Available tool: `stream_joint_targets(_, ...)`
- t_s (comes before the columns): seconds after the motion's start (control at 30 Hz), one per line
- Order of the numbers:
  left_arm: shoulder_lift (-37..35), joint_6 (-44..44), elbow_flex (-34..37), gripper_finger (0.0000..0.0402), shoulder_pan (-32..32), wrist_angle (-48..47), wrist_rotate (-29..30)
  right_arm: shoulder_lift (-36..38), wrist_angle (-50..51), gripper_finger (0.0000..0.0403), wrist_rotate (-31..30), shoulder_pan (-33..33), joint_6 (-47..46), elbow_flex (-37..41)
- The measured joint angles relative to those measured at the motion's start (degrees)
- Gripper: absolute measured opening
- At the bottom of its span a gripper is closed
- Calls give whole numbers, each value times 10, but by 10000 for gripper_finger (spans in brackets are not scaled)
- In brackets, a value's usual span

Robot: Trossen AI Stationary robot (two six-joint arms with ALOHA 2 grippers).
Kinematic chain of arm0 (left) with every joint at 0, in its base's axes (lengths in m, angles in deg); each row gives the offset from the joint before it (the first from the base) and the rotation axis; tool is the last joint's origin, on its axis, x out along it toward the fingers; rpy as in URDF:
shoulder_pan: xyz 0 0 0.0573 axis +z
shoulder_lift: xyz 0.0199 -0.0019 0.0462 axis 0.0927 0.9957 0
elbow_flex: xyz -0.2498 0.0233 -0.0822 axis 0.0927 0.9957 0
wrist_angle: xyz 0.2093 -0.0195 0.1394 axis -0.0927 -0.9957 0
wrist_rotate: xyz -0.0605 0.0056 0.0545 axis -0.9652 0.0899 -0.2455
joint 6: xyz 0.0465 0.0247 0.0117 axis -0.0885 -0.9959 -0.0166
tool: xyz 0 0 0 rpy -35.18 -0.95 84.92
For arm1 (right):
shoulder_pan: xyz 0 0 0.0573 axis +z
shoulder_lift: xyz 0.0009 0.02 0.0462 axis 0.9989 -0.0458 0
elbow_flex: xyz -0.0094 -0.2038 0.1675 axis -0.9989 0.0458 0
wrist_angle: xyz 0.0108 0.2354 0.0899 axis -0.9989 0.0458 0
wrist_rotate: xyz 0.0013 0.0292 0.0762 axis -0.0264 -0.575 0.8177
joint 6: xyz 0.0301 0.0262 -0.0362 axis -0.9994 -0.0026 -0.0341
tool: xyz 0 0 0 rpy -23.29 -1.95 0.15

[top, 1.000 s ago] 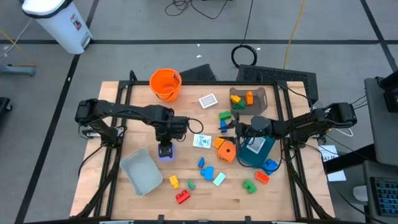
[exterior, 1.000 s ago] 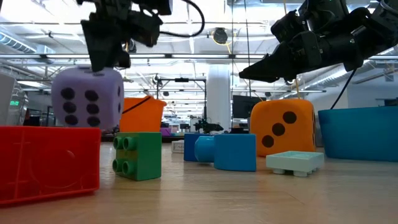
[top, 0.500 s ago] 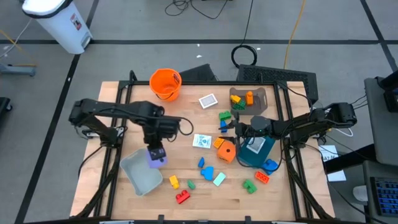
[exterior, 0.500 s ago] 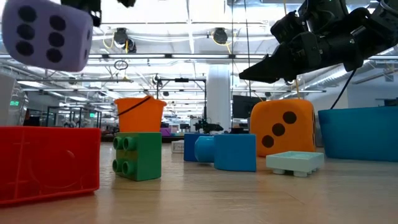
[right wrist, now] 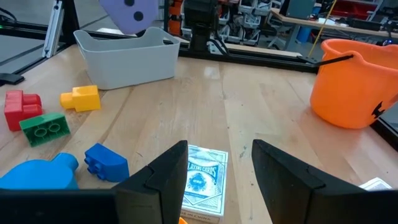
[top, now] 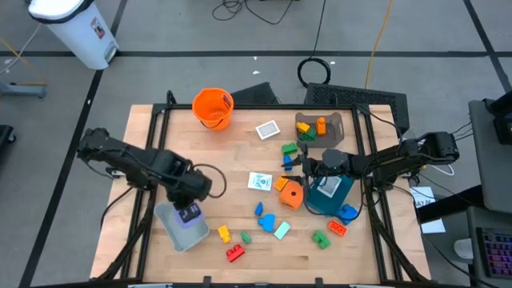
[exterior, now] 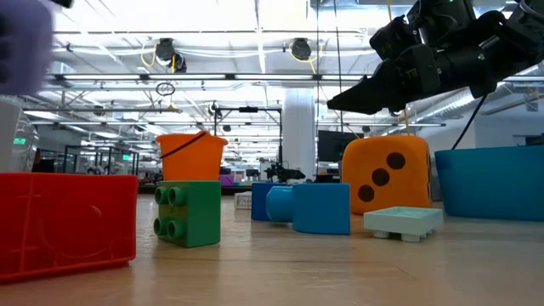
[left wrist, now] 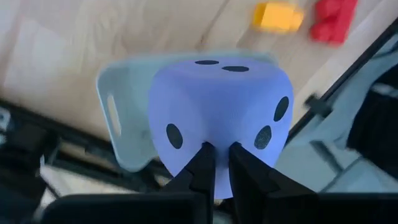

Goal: Pick & Place Toys
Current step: Put the purple dice into the gray bin

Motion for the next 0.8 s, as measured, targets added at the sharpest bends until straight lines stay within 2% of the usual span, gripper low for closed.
stream_joint_targets(0.2, 3, 19, 66, 38, -17, 62, -46, 0, 0, 171, 0, 0, 0, 0)
stream_joint_targets(0.5, 3, -2, 127, 38, -17, 151, -61, 0, 0, 171, 0, 0, 0, 0)
stream_joint_targets(0.8, 3, -9, 145, 39, -16, 169, -75, 0, 0, 171, 0, 0, 0, 0)
